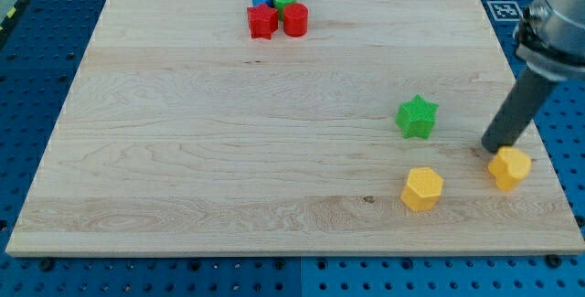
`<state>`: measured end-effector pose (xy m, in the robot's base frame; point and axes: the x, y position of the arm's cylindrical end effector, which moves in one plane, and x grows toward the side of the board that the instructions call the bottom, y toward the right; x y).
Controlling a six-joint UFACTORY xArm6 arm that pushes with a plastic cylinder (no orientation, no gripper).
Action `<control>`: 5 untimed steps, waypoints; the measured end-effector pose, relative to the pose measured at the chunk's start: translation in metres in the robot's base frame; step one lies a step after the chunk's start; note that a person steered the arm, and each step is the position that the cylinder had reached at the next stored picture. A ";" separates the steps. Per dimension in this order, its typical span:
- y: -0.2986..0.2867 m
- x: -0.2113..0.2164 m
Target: Push the green star upwards
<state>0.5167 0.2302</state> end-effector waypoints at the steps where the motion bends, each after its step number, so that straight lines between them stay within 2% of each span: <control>1: -0.039 0.004; 2: -0.059 -0.006; 4: -0.069 -0.053; 5: -0.099 -0.069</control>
<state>0.4473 0.1307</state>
